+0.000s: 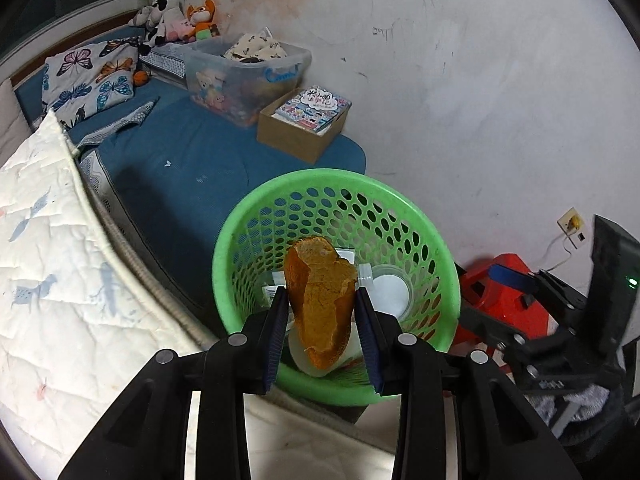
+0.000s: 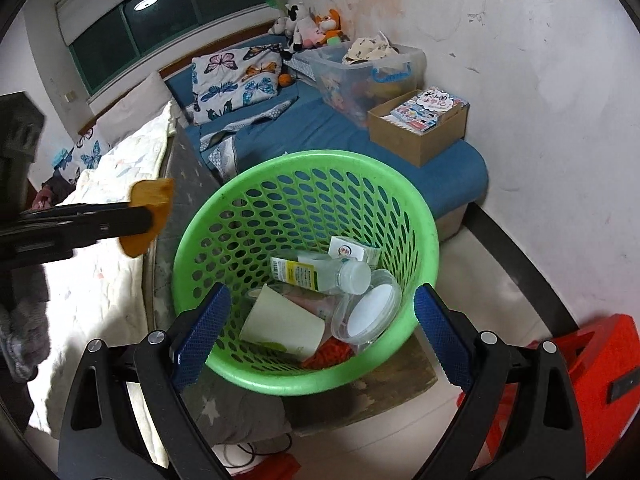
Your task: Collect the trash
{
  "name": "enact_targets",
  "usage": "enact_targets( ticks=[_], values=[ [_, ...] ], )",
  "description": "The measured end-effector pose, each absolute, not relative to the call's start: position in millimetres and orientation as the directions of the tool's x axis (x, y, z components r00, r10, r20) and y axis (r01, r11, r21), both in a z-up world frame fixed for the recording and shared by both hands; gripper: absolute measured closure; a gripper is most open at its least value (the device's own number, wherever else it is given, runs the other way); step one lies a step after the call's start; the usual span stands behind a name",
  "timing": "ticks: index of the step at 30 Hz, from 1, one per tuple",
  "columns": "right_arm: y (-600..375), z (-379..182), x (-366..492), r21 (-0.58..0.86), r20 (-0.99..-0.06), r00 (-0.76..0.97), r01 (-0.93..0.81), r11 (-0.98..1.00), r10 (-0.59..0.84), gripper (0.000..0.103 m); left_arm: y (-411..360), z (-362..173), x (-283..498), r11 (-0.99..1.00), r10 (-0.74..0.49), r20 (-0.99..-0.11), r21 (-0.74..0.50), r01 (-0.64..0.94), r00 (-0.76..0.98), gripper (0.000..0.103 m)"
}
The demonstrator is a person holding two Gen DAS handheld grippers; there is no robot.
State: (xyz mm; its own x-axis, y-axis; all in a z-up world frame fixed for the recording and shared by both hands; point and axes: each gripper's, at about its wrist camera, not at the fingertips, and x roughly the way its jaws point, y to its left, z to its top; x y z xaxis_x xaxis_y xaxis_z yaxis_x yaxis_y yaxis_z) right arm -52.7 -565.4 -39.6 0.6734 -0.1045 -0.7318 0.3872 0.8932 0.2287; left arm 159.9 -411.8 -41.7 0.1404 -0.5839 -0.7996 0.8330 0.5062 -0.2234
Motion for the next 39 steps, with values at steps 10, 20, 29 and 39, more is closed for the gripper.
enact_targets(
  ticks=[10, 20, 29, 39],
  values=[
    [-557.8, -41.0, -57.4, 0.262, -0.719, 0.69, 0.377, 0.888, -0.08, 0.011, -424.2, -55.8, 158.2, 0.528, -0.568, -0.81, -0.222, 0.82, 0.146, 0.052],
    [-536.4, -31.7, -60.3, 0.255, -0.706, 0.704, 0.355, 0.899, -0.078, 0.011, -396.6, -44.0, 161.6, 0.571, -0.575, -0.792, -0.208, 0.795, 0.206, 0.038],
    [-498.1, -12.1, -58.9, 0.254, -0.685, 0.728, 0.283, 0.925, -0.034, 0.011, -318.3, -8.3, 149.5, 0.644, -0.592, -0.731, -0.177, 0.744, 0.339, 0.028],
    [-424.0, 10.1, -39.2, 0.247, -0.677, 0.734, 0.162, 0.955, 0.05, 0.01, -199.1, 17.0, 135.4, 0.795, -0.501, -0.671, -0.106, 0.597, 0.547, 0.012]
  ],
)
